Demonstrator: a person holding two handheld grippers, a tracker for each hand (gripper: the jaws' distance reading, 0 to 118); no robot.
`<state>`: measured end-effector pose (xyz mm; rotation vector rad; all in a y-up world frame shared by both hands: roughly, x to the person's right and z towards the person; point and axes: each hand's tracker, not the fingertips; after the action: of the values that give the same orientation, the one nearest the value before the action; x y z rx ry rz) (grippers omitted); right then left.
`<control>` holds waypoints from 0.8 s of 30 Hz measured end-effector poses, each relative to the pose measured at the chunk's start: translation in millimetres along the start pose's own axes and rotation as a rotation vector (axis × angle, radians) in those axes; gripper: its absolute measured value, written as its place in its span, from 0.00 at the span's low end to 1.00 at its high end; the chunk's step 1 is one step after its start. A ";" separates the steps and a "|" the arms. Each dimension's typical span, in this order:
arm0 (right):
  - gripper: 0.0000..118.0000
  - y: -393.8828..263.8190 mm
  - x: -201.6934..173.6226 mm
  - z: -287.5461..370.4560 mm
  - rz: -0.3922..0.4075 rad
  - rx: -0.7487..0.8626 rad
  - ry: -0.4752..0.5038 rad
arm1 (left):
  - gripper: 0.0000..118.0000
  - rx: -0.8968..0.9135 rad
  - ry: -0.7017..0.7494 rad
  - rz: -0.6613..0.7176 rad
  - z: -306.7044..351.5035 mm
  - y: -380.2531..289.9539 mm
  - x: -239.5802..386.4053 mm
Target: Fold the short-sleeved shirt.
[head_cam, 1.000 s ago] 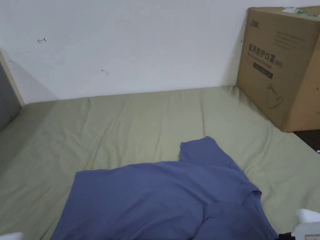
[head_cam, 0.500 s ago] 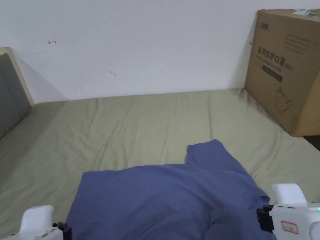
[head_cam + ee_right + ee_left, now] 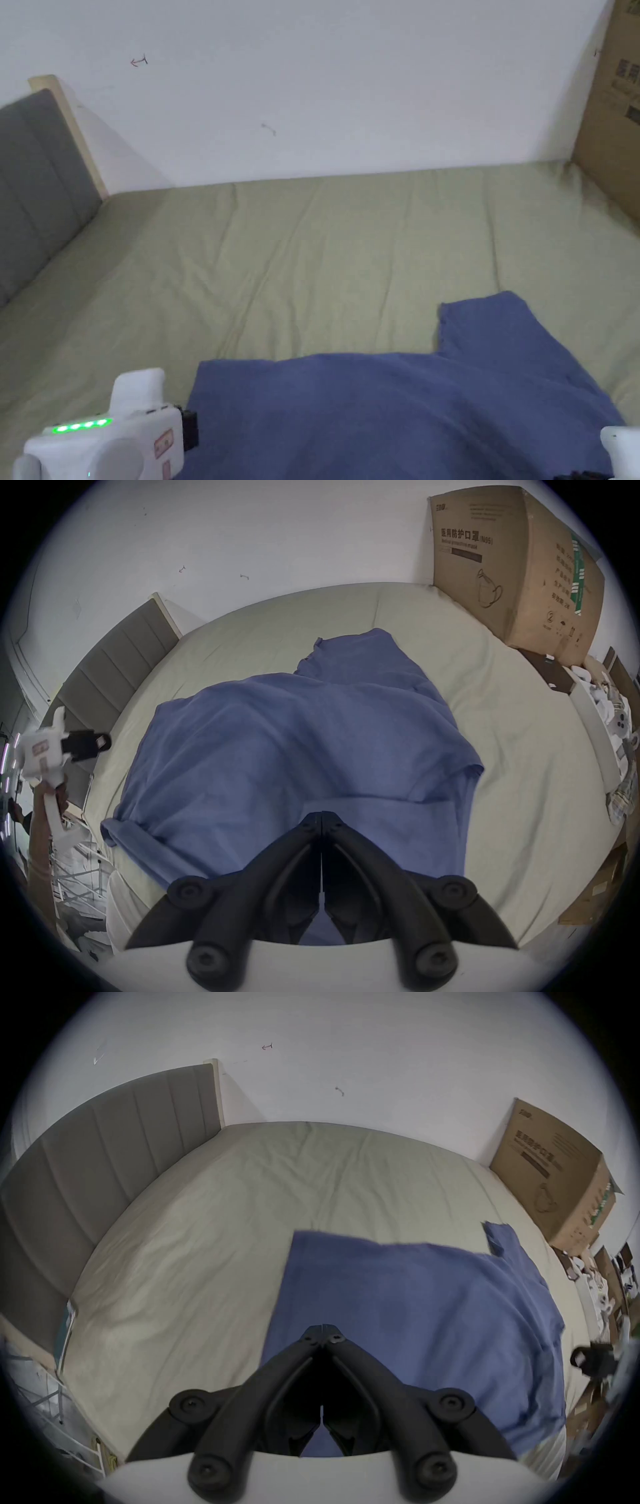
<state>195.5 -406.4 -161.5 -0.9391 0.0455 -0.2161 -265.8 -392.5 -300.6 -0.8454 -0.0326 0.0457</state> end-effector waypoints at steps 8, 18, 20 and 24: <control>0.00 15.5 8.7 -33.3 -0.028 -0.016 0.007 | 0.93 -0.127 -0.008 0.014 -117.2 79.8 -7.3; 0.00 11.2 32.7 -43.1 -0.094 -0.040 -0.031 | 0.81 -0.220 0.093 0.014 -196.8 65.9 2.3; 0.00 10.5 35.9 -44.2 -0.111 -0.044 -0.034 | 0.51 -0.170 0.106 -0.028 -186.7 66.8 7.5; 0.00 7.9 40.5 -43.9 -0.121 -0.054 -0.040 | 0.01 -0.110 0.143 -0.184 -169.3 63.2 26.0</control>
<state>230.6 -445.1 -191.6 -1.0009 -0.0424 -0.3098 -233.6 -475.7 -459.9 -0.9504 0.0212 -0.1910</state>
